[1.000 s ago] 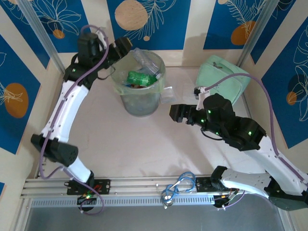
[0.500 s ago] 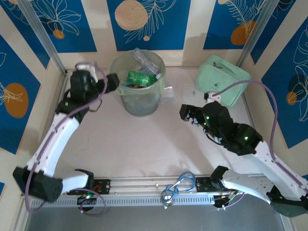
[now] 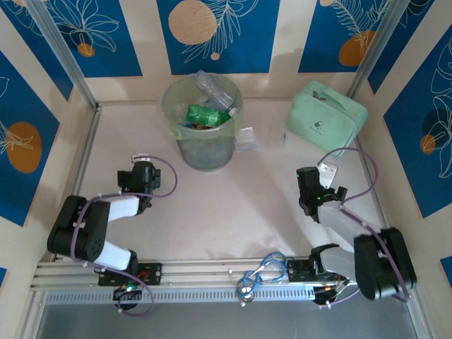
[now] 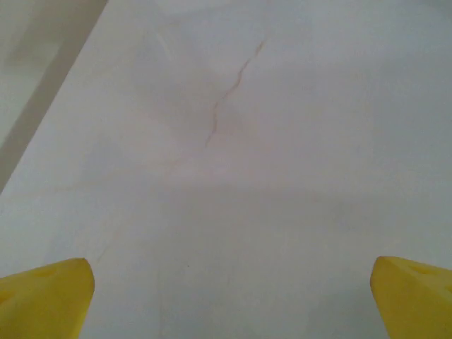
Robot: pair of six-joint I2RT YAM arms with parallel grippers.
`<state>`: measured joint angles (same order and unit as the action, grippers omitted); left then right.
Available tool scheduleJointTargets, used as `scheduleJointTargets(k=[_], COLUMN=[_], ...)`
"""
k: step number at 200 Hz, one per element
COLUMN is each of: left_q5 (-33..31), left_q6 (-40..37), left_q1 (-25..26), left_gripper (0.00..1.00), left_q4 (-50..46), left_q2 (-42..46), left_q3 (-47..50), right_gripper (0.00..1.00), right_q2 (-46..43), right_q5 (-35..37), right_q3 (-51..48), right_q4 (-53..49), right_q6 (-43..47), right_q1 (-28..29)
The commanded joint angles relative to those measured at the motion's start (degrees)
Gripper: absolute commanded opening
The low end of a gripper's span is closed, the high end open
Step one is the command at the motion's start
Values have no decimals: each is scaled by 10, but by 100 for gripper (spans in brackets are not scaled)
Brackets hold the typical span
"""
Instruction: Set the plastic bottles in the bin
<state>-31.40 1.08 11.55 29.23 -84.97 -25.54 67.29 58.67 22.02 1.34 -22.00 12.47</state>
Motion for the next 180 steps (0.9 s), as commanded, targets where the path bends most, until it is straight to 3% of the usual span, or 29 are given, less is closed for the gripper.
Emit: scheduleJointTargets(k=[1,9,16,34,45,50,55,65,75,86,118,144,180], left_q5=[46,83,102,151,164,167,174,179,184,186,177,230,233], left_q6=[-38,-30,-28,-27,-25,-30,-29,-16,-16,-11,-25,-54,-54], left_q1=[-18,-25,-34,-45,-50,-53,-53,-60,-65,-67,-58,-50,-50], left_gripper=[100,100,100,100,100,100,100,100,100,100,100,100,100], left_q4=[189,150,178,194,274,326,309,256,286,274,276,276,273], left_q2=[-32,-19,-23,-25,-44,-62,-56,-41,-52,-45,-49,-49,-49], left_q3=[4,-1,9,19,52,66,66,52,56,56,54,54,53], right_gripper=[99,99,99,99,99,99,99,99,99,99,99,99,99], right_q2=[26,46,68,158,177,212,224,187,210,193,202,197,198], right_q5=[-143,-222,-274,-363,-462,-459,-451,-464,-469,-443,-429,-438,-440], right_q3=[-27,-39,-39,-31,-8,-9,-12,11,-2,10,5,8,8], right_q4=[318,381,419,516,468,528,557,438,510,451,479,466,468], right_q6=[102,88,88,115,143,152,157,143,139,136,145,142,143], right_q1=[-34,-62,-81,-104,-111,-106,-101,-112,-118,-112,-102,-106,-107])
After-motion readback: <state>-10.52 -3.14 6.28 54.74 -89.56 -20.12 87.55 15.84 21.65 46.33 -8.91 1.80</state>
